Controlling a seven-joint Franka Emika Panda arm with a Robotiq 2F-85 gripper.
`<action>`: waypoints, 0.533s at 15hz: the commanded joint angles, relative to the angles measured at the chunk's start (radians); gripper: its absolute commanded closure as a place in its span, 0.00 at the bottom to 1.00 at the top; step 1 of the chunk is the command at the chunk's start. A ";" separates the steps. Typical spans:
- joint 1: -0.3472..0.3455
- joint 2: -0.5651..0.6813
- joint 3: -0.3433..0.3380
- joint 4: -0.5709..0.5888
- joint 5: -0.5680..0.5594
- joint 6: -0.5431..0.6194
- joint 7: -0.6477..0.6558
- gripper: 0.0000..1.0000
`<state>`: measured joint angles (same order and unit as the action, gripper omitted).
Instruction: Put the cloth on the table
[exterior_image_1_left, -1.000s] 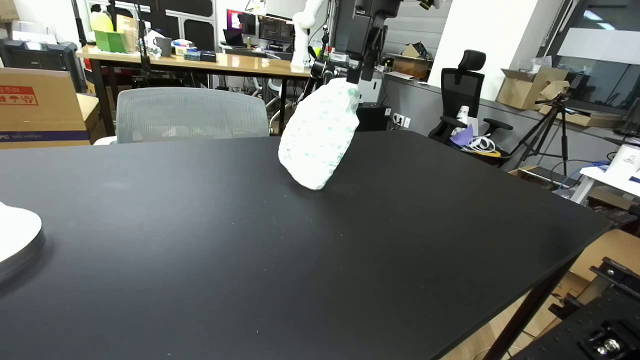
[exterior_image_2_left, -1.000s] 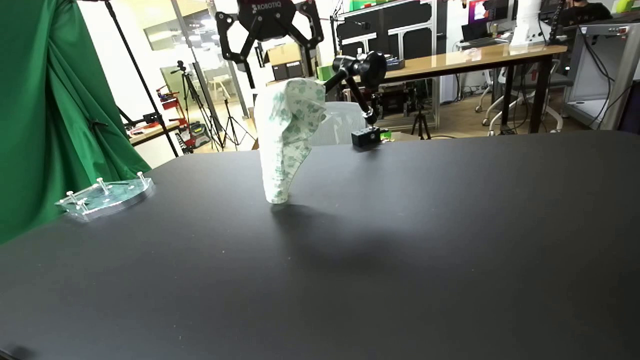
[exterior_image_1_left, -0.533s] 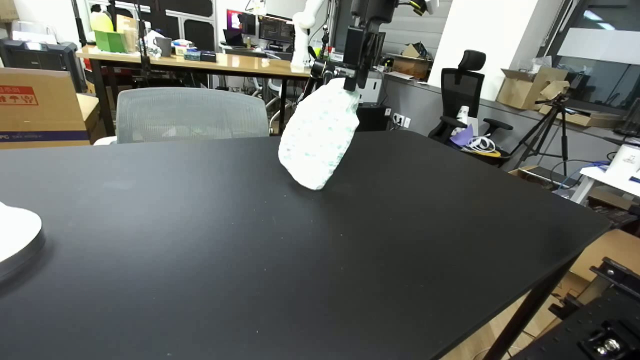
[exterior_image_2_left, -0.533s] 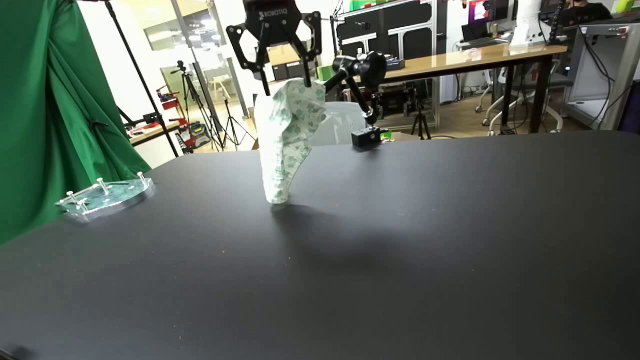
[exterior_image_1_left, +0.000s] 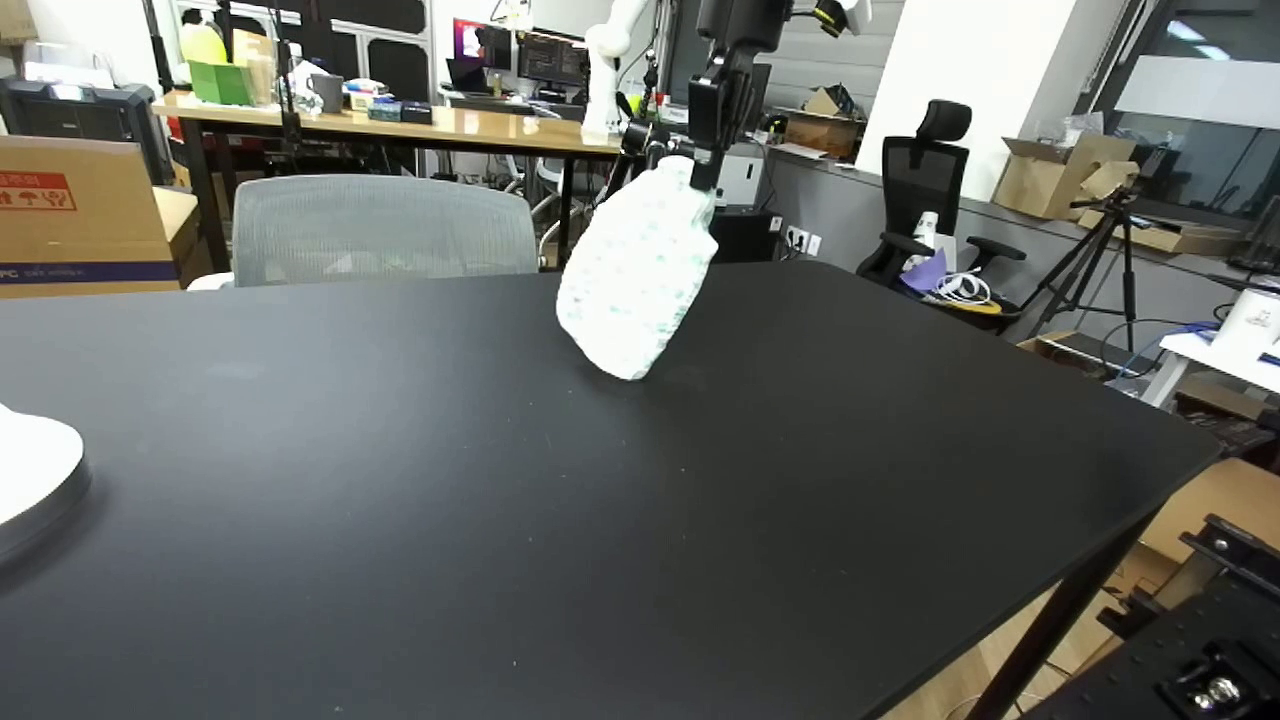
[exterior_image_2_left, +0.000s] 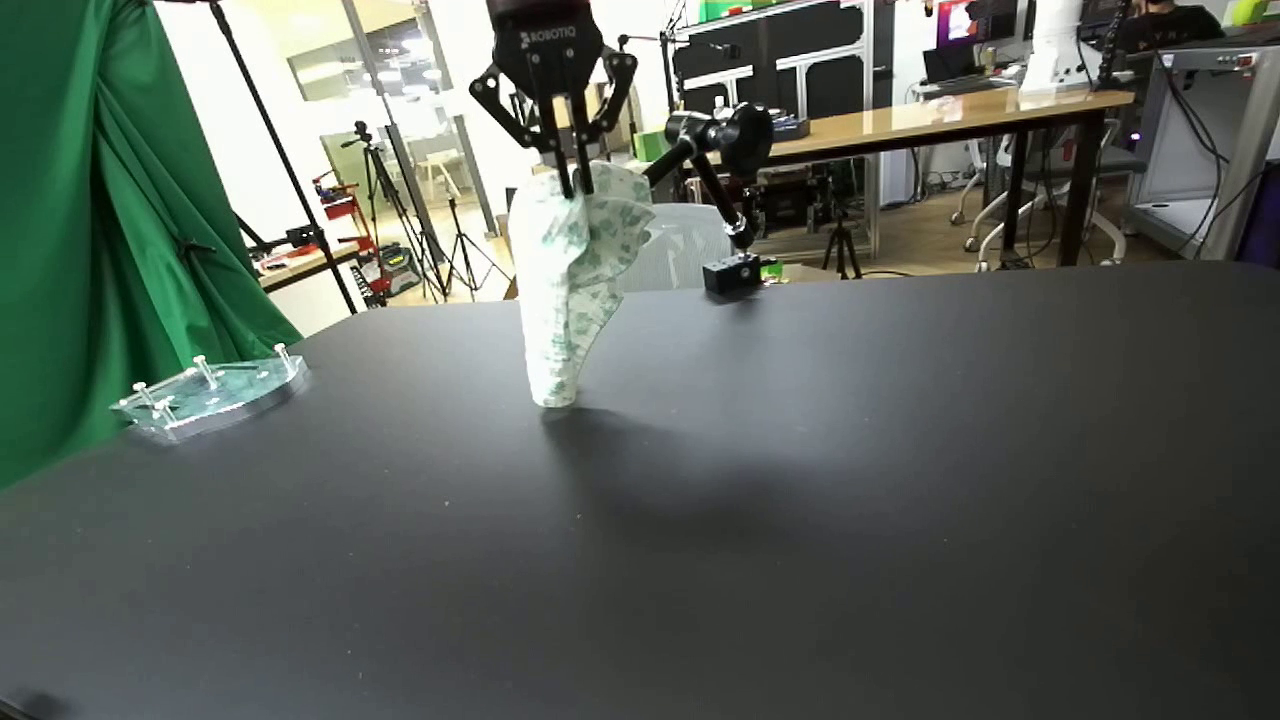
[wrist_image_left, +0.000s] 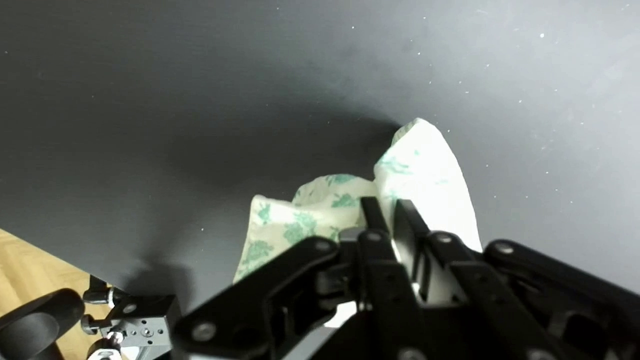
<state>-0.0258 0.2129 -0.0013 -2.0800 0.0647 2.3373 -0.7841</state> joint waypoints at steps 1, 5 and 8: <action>-0.020 -0.034 0.029 -0.011 0.036 -0.025 -0.004 1.00; -0.014 -0.128 0.042 -0.086 0.080 -0.057 0.005 1.00; 0.002 -0.240 0.040 -0.180 0.078 -0.102 0.033 1.00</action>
<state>-0.0284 0.1122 0.0349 -2.1454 0.1374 2.2742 -0.7856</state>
